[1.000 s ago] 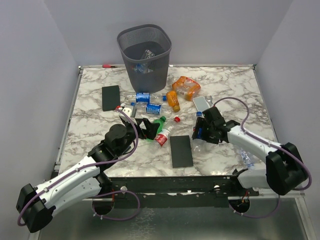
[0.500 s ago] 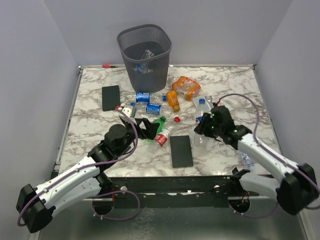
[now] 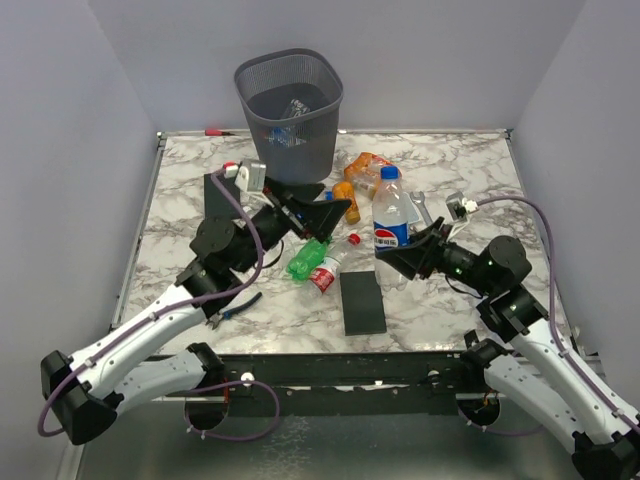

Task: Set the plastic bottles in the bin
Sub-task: Pick up the plastic bottle at the center of the board, then place the plastic bottle in the trash bin.

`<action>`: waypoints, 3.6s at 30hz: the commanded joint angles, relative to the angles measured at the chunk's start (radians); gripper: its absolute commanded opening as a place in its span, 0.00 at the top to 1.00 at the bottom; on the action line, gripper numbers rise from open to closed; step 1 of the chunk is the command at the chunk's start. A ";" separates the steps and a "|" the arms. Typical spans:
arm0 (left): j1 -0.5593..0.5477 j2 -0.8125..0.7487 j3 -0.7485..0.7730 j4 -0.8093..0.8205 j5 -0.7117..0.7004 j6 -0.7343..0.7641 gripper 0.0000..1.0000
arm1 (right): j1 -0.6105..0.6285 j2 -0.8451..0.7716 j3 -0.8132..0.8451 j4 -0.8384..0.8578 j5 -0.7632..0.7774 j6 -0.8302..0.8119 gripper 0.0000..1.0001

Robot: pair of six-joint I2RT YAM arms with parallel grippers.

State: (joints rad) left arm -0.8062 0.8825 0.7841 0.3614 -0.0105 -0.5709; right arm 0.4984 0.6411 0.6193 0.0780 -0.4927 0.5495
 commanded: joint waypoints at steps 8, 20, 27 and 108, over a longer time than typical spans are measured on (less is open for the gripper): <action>-0.001 0.335 0.399 0.075 0.415 -0.078 0.01 | 0.006 -0.068 -0.070 0.115 -0.162 0.022 0.58; -0.003 0.472 0.539 -0.012 0.457 -0.147 0.15 | 0.006 -0.097 -0.050 0.021 -0.147 -0.034 0.58; -0.011 0.468 0.498 -0.013 0.490 -0.150 0.34 | 0.006 -0.101 -0.050 -0.003 -0.116 -0.043 0.58; 0.375 0.923 0.865 0.360 -0.578 0.763 1.00 | 0.005 -0.417 -0.037 -0.589 0.511 0.131 0.00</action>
State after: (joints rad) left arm -0.4320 1.7931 1.6611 0.7452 -0.5259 0.2264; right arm 0.4984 0.2344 0.5598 -0.4698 -0.0296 0.7219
